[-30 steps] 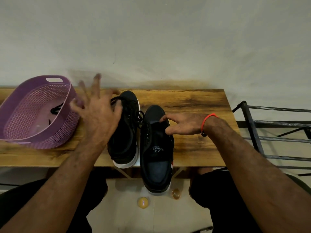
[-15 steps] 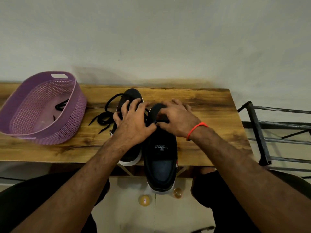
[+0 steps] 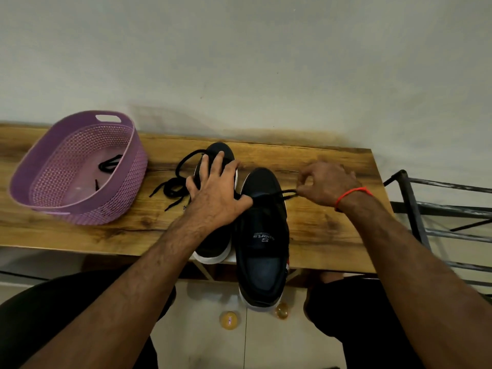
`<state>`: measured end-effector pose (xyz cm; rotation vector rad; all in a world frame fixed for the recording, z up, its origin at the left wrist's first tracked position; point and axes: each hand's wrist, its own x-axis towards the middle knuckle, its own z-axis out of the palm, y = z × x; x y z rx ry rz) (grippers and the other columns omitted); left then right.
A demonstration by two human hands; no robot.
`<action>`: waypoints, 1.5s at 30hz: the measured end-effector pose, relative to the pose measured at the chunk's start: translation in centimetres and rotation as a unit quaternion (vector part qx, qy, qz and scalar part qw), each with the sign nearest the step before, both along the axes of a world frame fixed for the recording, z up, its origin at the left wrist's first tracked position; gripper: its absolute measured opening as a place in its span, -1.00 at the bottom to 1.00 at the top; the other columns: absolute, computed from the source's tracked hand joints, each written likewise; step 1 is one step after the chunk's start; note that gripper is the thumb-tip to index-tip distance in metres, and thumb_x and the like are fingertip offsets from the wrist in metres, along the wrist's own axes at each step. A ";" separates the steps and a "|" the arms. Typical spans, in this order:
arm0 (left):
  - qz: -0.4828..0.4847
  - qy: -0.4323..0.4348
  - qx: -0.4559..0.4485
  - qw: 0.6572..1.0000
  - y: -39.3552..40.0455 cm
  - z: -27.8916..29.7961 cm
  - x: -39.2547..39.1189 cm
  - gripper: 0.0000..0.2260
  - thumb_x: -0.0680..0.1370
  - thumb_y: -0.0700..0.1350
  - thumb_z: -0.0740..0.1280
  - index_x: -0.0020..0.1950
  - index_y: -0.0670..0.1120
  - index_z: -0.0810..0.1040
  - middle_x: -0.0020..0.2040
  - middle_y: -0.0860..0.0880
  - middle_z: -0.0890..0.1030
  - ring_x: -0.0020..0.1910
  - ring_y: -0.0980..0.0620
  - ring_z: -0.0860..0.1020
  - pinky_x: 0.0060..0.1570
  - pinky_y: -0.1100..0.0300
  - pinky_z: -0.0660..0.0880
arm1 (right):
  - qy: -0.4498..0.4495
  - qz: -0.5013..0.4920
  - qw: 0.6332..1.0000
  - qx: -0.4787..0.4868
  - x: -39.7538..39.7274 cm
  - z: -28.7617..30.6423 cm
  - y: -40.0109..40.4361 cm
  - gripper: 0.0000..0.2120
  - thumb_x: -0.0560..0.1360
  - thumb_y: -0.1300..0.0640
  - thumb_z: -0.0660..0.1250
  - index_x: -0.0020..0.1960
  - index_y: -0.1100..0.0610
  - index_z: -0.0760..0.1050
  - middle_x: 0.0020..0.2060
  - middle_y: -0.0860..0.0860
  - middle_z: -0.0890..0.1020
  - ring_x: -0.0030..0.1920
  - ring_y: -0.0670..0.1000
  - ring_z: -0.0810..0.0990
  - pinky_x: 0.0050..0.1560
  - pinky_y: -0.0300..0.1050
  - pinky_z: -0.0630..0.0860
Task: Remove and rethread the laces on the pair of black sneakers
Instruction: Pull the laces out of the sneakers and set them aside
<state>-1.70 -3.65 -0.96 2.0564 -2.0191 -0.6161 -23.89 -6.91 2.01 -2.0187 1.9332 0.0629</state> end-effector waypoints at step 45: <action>-0.018 -0.020 -0.005 1.000 0.1 -0.6 0.0 -0.26 0.50 0.14 0.35 0.62 0.07 0.12 0.66 0.00 -0.15 0.61 -0.08 -0.29 0.50 -0.32 -0.17 | 0.030 0.141 0.982 -0.126 2.9 -1.2 0.4 -0.88 0.50 -0.08 0.32 -0.04 -0.05 0.50 0.40 -0.06 0.40 0.44 0.16 0.22 0.36 0.30 0.23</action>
